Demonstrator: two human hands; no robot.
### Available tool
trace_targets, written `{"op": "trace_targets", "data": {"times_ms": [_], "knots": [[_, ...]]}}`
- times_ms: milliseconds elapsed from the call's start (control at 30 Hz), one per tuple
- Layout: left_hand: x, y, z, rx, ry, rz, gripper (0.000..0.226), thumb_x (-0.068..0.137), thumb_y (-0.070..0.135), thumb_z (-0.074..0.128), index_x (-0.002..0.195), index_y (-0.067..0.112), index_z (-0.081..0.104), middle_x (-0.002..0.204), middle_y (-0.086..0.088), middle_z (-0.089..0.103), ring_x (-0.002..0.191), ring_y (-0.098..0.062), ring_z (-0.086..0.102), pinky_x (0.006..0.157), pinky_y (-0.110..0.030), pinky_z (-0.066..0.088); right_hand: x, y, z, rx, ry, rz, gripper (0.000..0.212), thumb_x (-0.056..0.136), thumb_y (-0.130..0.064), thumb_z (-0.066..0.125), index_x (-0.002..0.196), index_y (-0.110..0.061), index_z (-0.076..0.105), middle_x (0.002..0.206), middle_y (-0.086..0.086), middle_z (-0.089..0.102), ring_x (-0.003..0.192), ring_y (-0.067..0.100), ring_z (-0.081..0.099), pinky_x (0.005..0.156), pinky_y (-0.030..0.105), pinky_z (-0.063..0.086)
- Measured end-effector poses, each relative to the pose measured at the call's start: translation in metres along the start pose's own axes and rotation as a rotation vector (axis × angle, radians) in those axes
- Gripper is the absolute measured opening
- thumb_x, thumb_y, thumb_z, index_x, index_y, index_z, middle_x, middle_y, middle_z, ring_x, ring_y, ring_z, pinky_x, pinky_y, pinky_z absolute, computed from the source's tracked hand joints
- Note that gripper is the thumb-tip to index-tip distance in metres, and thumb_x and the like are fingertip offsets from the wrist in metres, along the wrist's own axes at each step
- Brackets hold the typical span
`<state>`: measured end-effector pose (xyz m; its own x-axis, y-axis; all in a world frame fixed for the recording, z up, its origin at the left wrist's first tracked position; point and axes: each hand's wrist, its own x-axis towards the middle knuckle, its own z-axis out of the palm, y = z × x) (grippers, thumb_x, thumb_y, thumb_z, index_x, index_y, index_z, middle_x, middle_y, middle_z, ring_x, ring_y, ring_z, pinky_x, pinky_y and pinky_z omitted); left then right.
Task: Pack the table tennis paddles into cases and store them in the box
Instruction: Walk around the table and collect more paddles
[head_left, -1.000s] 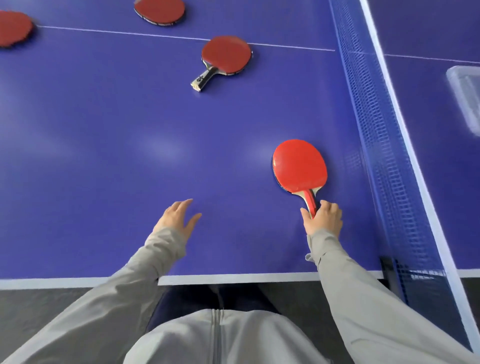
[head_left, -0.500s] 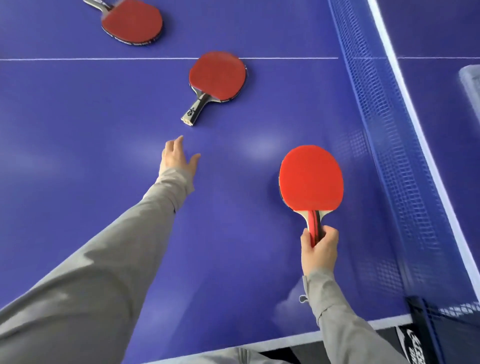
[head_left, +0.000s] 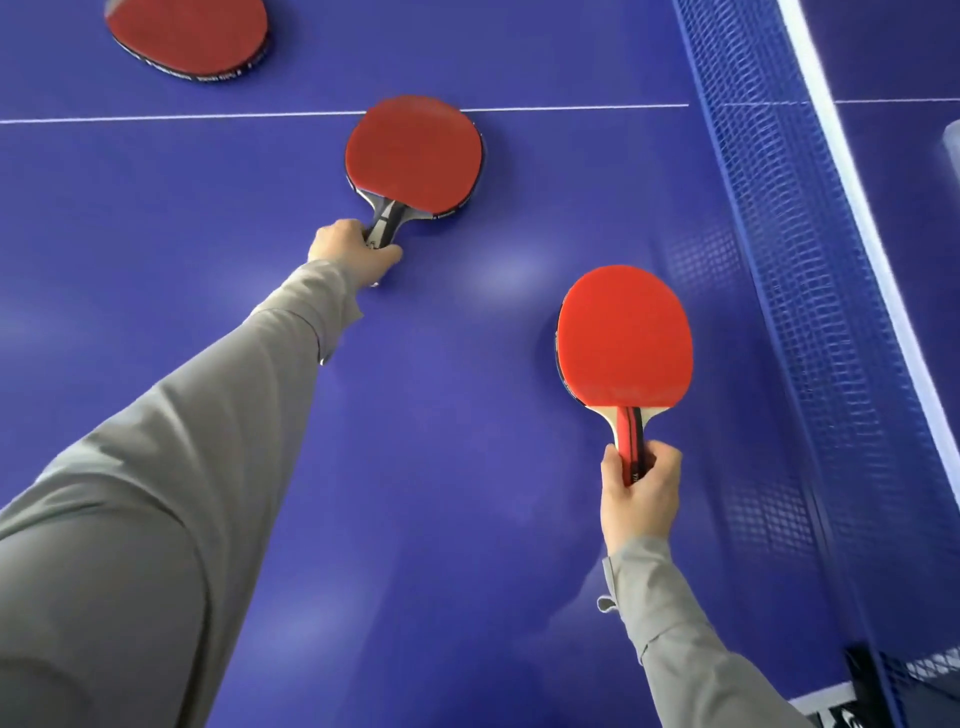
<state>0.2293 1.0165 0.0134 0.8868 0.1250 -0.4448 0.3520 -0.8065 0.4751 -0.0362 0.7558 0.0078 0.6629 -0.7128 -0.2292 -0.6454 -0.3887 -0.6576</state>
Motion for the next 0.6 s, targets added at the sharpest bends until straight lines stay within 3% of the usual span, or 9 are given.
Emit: {"op": "trace_targets", "data": {"times_ms": [100, 233, 400, 600], "knots": [[-0.018, 0.003, -0.002, -0.206, -0.091, 0.022, 0.016, 0.077, 0.025, 0.054, 0.065, 0.016, 0.047, 0.057, 0.001, 0.055, 0.049, -0.016, 0.051, 0.048, -0.022, 0.040, -0.003, 0.002, -0.003, 0.020, -0.016, -0.003, 0.025, 0.086, -0.018, 0.064, 0.100, -0.006, 0.048, 0.093, 0.005, 0.054, 0.074, 0.021, 0.054, 0.067, 0.031, 0.039], [-0.075, -0.013, 0.020, -0.454, -0.036, -0.021, 0.014, 0.075, 0.017, 0.054, 0.069, 0.015, 0.042, 0.056, -0.003, 0.053, 0.032, -0.012, 0.046, 0.036, -0.017, 0.039, -0.013, 0.004, -0.011, 0.047, -0.022, -0.030, 0.024, 0.086, -0.016, 0.065, 0.099, -0.006, 0.048, 0.092, 0.007, 0.054, 0.076, 0.024, 0.054, 0.067, 0.033, 0.040], [-0.194, -0.058, 0.072, -0.568, 0.015, -0.188, 0.025, 0.073, 0.019, 0.057, 0.066, 0.022, 0.033, 0.055, 0.001, 0.044, 0.039, -0.018, 0.037, 0.036, -0.020, 0.034, -0.038, 0.009, -0.025, 0.085, -0.053, -0.054, 0.023, 0.086, -0.018, 0.065, 0.096, -0.013, 0.045, 0.092, 0.009, 0.056, 0.077, 0.026, 0.054, 0.069, 0.035, 0.043], [-0.319, -0.093, 0.137, -0.668, 0.006, -0.376, 0.022, 0.069, 0.022, 0.060, 0.065, 0.025, 0.039, 0.053, 0.009, 0.043, 0.041, -0.013, 0.039, 0.038, -0.022, 0.038, -0.090, 0.036, -0.041, 0.080, -0.104, -0.038, 0.021, 0.085, -0.019, 0.066, 0.092, -0.018, 0.046, 0.079, -0.005, 0.055, 0.069, 0.007, 0.054, 0.058, 0.017, 0.037]]}}
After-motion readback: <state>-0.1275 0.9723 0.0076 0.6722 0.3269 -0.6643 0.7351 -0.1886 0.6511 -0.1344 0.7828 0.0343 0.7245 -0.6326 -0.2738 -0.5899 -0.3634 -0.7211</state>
